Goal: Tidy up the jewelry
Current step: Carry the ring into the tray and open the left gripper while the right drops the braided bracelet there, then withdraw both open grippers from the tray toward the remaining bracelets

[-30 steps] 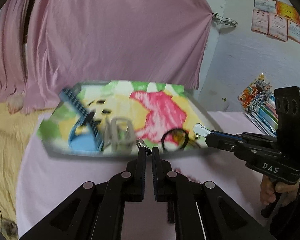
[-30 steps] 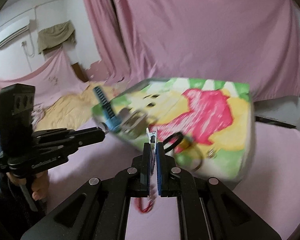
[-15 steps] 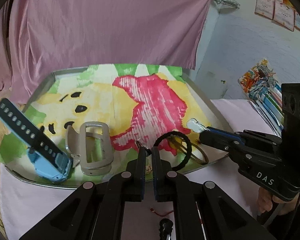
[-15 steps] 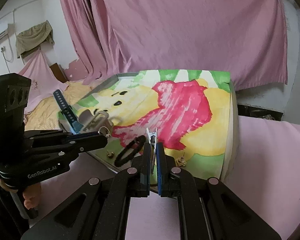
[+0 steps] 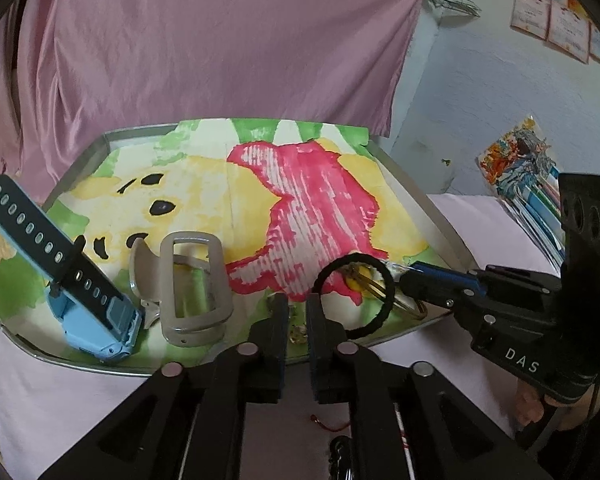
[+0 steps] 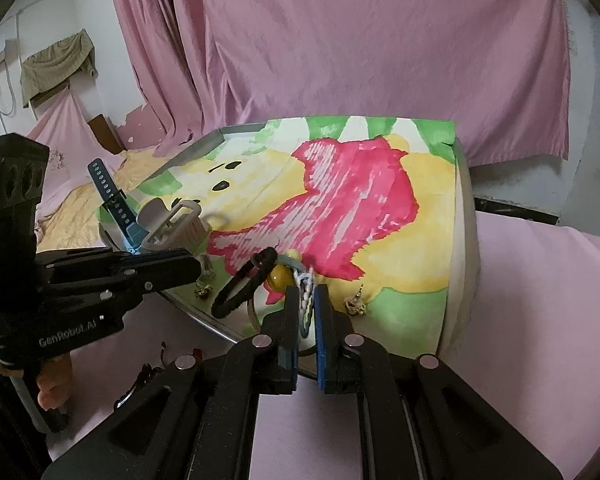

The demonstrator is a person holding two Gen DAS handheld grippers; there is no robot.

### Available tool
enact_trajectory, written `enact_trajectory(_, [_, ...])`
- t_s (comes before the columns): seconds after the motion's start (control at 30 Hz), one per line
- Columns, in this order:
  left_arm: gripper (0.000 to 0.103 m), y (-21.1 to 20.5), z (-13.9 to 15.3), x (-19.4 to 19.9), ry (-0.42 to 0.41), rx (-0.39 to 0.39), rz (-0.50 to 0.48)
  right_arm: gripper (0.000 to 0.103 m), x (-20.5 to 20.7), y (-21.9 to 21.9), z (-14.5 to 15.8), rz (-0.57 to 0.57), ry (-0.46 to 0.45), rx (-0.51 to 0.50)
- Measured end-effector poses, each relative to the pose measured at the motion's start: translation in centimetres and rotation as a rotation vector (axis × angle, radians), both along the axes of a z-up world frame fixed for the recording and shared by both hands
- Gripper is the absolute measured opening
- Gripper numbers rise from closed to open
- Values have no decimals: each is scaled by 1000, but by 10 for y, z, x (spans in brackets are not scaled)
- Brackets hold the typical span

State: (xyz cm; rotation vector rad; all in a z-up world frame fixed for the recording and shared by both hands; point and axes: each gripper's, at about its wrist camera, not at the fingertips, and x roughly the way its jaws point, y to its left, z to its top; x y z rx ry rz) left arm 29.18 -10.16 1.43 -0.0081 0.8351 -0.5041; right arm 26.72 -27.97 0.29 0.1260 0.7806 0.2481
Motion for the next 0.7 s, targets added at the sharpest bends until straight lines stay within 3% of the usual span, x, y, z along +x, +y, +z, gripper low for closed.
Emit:
enact_trajectory(0.1, [27, 0, 1, -3, -16, -4, -4, 14, -3, -4, 1, -14, -11, 7])
enact_trajectory(0.33, [31, 7, 7, -15, -72, -9, 28, 15, -19, -13, 11, -64, -91, 10])
enact_trajectory(0.37, [35, 8, 9, -19, -87, -10, 36, 17, -21, -14, 12, -71, -105, 11])
enact_trajectory(0.4, [44, 9, 11, -22, -101, -13, 45, 21, -26, -16, 15, -85, -127, 12])
enact_trajectory(0.47, [62, 14, 14, -28, -130, -30, 68, 49, -35, -19, 20, -119, -169, 10])
enact_trajectory(0.57, [67, 22, 17, -37, -175, -54, 113, 54, -47, -22, 28, -158, -233, -2])
enact_trajectory(0.63, [74, 27, 20, -43, -210, -55, 154, 58, -55, -21, 31, -181, -266, -26])
enact_trajectory(0.7, [86, 32, 22, -53, -250, -64, 193, 68, -63, -20, 35, -197, -300, -39])
